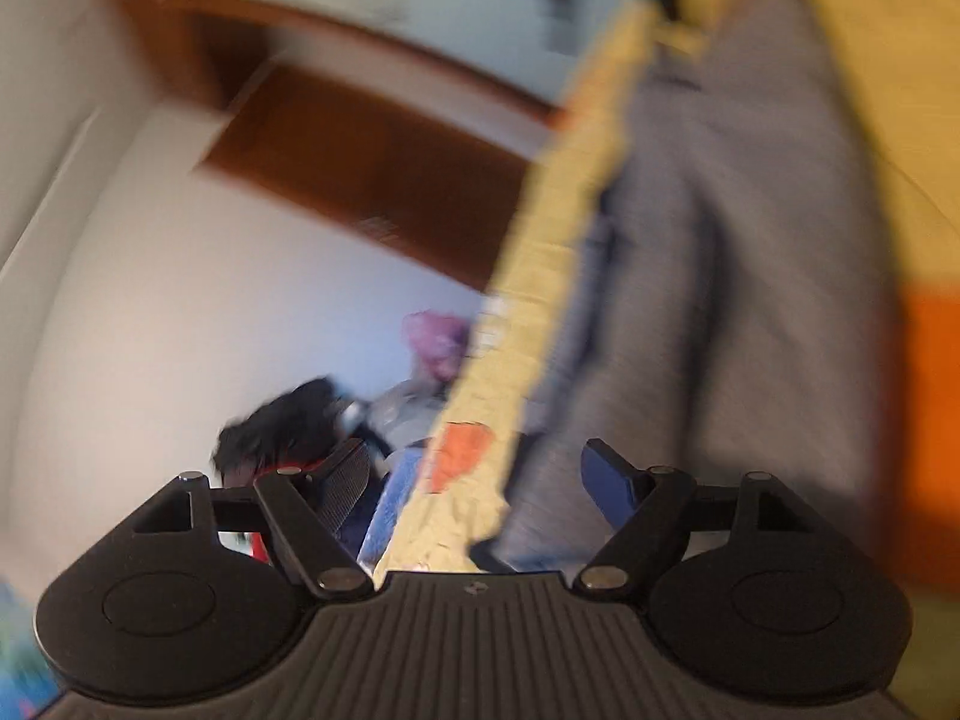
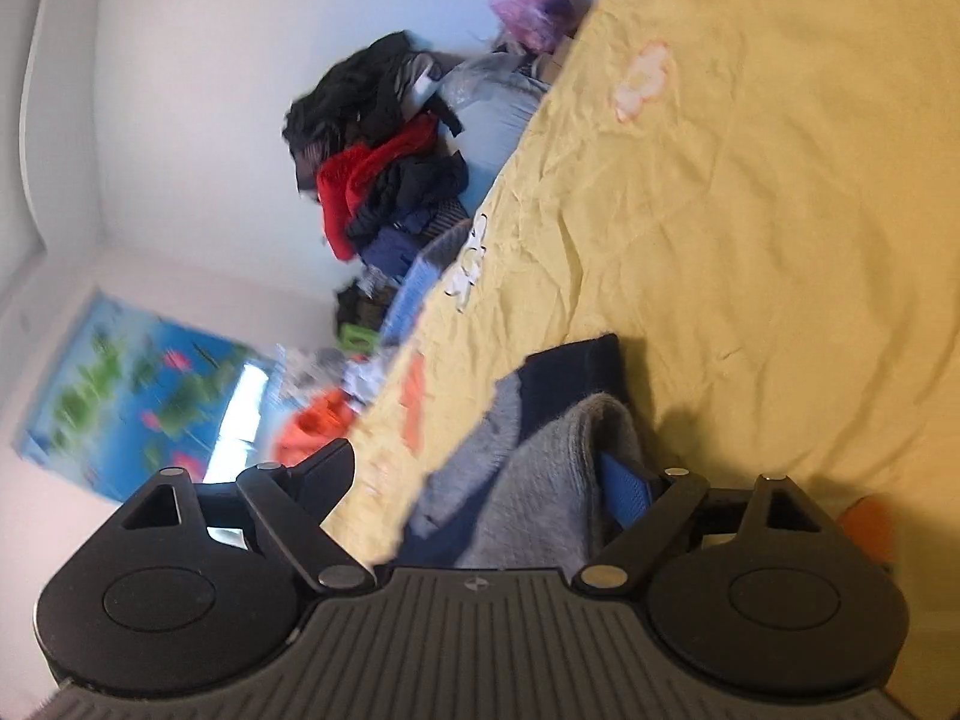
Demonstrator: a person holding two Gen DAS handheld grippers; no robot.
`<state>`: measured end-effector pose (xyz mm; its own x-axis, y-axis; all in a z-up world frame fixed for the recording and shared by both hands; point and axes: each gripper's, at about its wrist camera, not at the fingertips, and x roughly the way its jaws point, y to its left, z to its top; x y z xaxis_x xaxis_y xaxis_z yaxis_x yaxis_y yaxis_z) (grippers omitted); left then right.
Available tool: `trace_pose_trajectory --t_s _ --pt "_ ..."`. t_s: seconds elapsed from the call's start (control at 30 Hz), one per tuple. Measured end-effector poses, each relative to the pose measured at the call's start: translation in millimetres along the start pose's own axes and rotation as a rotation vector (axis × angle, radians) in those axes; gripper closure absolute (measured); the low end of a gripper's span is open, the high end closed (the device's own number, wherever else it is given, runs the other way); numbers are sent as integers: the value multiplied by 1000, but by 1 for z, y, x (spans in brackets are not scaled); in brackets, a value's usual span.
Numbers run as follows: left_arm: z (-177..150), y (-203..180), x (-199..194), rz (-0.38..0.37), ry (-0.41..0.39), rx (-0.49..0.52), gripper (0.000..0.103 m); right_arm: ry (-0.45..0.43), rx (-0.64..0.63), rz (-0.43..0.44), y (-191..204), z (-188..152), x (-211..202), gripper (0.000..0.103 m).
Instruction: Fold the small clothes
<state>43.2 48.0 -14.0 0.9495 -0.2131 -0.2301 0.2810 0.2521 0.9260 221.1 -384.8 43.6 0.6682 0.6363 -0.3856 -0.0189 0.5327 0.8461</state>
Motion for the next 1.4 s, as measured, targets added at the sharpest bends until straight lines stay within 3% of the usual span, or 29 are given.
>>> trace_pose_trajectory --t_s 0.07,0.2,0.27,0.53,0.7,0.8,0.87,0.93,0.97,1.0,1.03,1.23,1.4 --pt "-9 -12 -4 -49 10 85 24 13 -137 -75 14 -7 -6 17" --pt "-14 -2 9 -65 71 71 26 52 -278 -133 33 -23 -18 17" --pt "-12 3 14 -187 90 59 28 70 -285 -127 37 -28 -22 17" --pt "-10 12 40 -243 84 237 25 84 -267 -112 38 -39 -40 17" --pt "-9 3 48 -214 30 334 25 83 -267 -108 40 -41 -45 17" --pt "-8 7 47 -207 29 322 25 81 -267 -113 40 -41 -47 17" --pt "-10 17 56 -107 47 284 25 79 -266 -117 40 -41 -49 17" --pt "-6 40 74 46 112 99 25 76 -269 -109 40 -40 -54 17" --pt "-5 55 82 79 161 -40 25 72 -266 -107 40 -40 -55 17" --pt "-6 70 87 56 206 -173 27 68 -260 -106 38 -40 -56 17" --pt "-8 77 89 16 225 -239 25 66 -250 -104 36 -40 -57 17" --pt "-9 36 75 -145 174 -62 25 89 -295 -131 42 -46 -56 17" --pt "-5 12 78 -101 121 19 25 86 -295 -152 39 -45 -55 17"
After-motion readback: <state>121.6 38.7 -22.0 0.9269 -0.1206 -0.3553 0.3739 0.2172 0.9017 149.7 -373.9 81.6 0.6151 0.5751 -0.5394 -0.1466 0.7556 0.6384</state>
